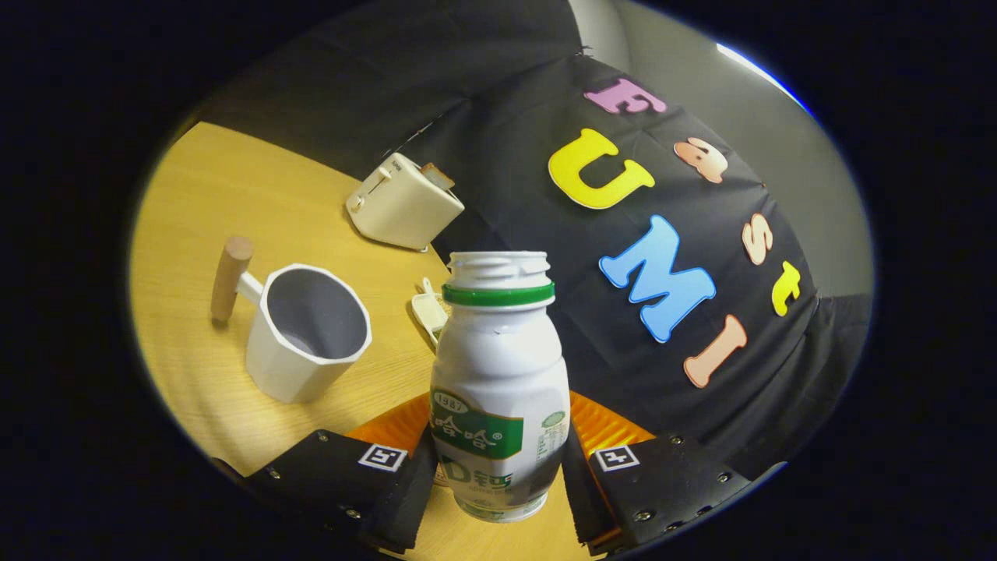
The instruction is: Take the bottle from table, then pour the juice into the cup, finally place the bottle on the coaster
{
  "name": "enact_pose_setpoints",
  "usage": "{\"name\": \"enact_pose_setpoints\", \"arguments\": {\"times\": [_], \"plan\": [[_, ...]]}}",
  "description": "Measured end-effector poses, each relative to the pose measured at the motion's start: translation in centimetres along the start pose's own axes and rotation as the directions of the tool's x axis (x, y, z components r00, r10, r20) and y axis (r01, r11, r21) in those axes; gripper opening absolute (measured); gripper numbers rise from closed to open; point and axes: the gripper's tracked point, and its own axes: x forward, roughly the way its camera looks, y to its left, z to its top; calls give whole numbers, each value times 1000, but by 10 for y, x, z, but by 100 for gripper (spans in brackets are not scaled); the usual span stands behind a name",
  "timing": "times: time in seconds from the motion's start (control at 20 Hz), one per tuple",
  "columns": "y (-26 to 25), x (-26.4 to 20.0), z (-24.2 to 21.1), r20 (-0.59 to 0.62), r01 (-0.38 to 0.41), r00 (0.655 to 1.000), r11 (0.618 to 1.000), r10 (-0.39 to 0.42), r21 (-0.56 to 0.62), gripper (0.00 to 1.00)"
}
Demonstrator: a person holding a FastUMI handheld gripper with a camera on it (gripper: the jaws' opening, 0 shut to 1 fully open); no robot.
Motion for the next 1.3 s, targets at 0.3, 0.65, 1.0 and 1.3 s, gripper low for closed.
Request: {"name": "enact_pose_setpoints", "arguments": {"times": [0.3,0.65,1.0,1.3], "plan": [[-6,-3,4,73,-69,996,946,49,315,73],[-13,-3,0,112,-116,991,860,69,497,73],[-13,2,-7,137,-162,986,740,94,653,73],[-26,10,-10,141,-135,989,737,54,662,72]]}}
